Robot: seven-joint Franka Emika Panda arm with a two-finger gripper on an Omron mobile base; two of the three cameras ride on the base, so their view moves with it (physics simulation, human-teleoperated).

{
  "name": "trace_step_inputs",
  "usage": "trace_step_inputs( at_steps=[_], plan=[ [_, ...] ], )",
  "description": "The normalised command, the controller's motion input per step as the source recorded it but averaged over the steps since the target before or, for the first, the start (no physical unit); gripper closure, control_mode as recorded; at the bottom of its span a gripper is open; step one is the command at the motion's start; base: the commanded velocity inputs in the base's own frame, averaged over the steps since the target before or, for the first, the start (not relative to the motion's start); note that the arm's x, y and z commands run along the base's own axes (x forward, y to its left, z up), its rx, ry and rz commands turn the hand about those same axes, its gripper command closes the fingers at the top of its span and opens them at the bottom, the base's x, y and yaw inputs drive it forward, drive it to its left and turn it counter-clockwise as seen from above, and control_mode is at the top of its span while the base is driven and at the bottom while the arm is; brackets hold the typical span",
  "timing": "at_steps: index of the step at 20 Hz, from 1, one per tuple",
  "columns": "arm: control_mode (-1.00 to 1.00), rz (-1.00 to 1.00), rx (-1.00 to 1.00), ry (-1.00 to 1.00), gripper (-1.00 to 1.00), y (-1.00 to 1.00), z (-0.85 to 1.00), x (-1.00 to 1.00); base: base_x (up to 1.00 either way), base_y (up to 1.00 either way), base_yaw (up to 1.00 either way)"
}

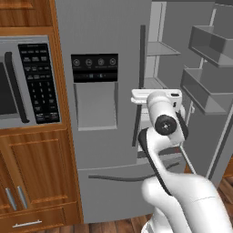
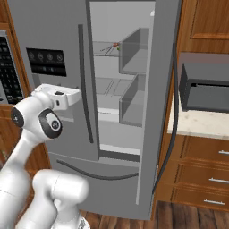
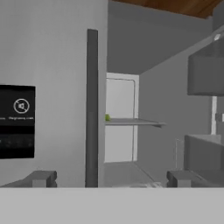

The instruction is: Take the lemon wedge from the fridge and place it on the plate with fish on the dining counter.

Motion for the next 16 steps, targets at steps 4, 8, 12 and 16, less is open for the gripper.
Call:
trace_step_inputs(
  at_steps=[4,8,12,16],
  plan=[
    [-1.0,0.0,0.0,0.0,-1.0,0.02,0.0,0.83,0.0,0.0,0.0],
    [-1.0,0.06,0.0,0.0,-1.0,0.04,-0.05,0.69,0.0,0.0,0.0],
    [-1.0,0.1,0.0,0.0,-1.0,0.01,-0.16,0.68,0.0,0.0,0.0],
    [-1.0,0.1,0.0,0.01,-1.0,0.02,-0.06,0.72,0.0,0.0,0.0]
  ],
)
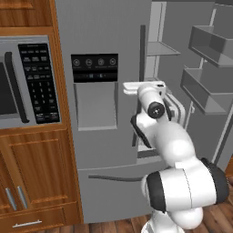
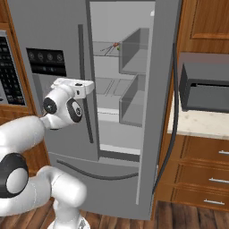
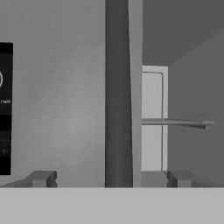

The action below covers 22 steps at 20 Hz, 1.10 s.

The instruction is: Take the lemon wedge from the fridge and place it on the plate with fish on the dining counter.

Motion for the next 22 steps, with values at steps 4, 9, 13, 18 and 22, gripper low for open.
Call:
trace_step_inputs(
  at_steps=[4,9,13,18,22],
  plan=[
    [-1.0,0.08,0.0,0.08,-1.0,0.01,0.0,0.67,0.0,0.0,0.0],
    [-1.0,0.01,0.0,0.11,-1.0,0.03,0.0,0.37,0.0,0.0,0.0],
    [-1.0,0.0,0.0,0.12,-1.0,0.0,0.0,0.31,0.0,0.0,0.0],
    [-1.0,0.0,0.0,0.1,1.0,0.0,0.0,0.25,0.0,0.0,0.0],
    [-1.0,0.0,0.0,0.0,1.0,0.0,0.0,0.0,0.0,0.0,0.0]
  ],
)
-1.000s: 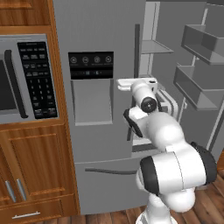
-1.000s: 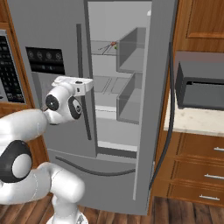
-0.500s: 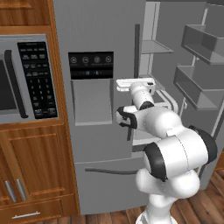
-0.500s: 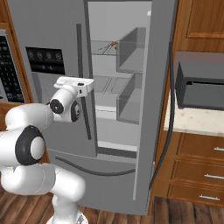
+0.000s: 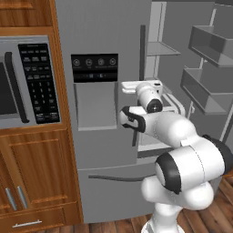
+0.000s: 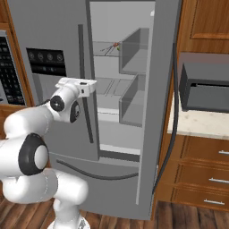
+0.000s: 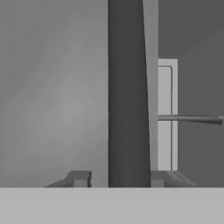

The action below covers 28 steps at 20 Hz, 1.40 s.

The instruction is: Take the lemon wedge from the fridge and place it on the plate with fish on the dining counter.

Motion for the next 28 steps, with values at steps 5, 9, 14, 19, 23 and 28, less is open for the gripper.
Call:
trace_step_inputs(
  at_steps=[5,9,14,19,23,28],
  plan=[
    [-1.0,0.0,0.0,0.0,1.0,0.08,0.0,-0.13,0.0,0.0,0.0],
    [-1.0,0.02,0.0,0.0,1.0,0.67,0.0,-0.63,0.0,0.0,0.0],
    [-1.0,0.04,0.0,0.0,1.0,0.98,0.18,-0.97,0.0,0.0,0.0],
    [-1.0,0.02,0.0,0.0,1.0,1.0,0.55,-1.0,0.0,0.0,0.0],
    [-1.0,0.0,0.0,0.0,1.0,1.0,0.62,-1.0,0.0,0.0,0.0],
    [-1.0,0.0,0.0,0.02,1.0,1.0,0.67,-0.99,0.0,0.0,0.0]
  ],
)
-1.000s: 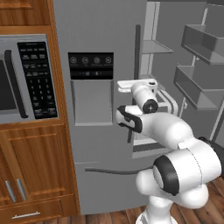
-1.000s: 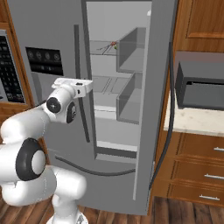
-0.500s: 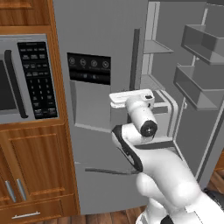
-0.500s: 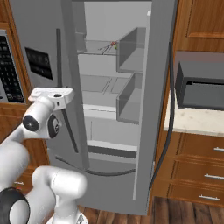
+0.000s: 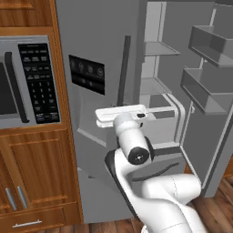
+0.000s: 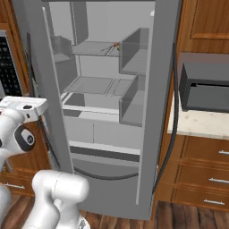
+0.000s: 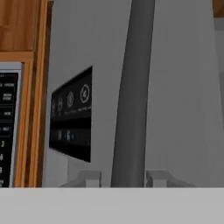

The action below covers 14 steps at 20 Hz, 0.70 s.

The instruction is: Take the lemon wedge from the fridge and place it on the plate with fish on the dining counter.

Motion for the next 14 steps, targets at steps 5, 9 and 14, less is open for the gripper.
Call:
trace_step_inputs(
  at_steps=[5,9,14],
  plan=[
    [-1.0,0.0,0.0,0.11,-1.0,0.95,0.72,-0.96,0.0,0.0,0.0],
    [-1.0,-0.04,0.0,0.19,-1.0,0.51,0.67,-1.0,0.0,0.0,0.0],
    [-1.0,-0.07,0.02,0.28,-1.0,0.05,0.41,-1.0,0.0,0.0,0.0]
  ],
)
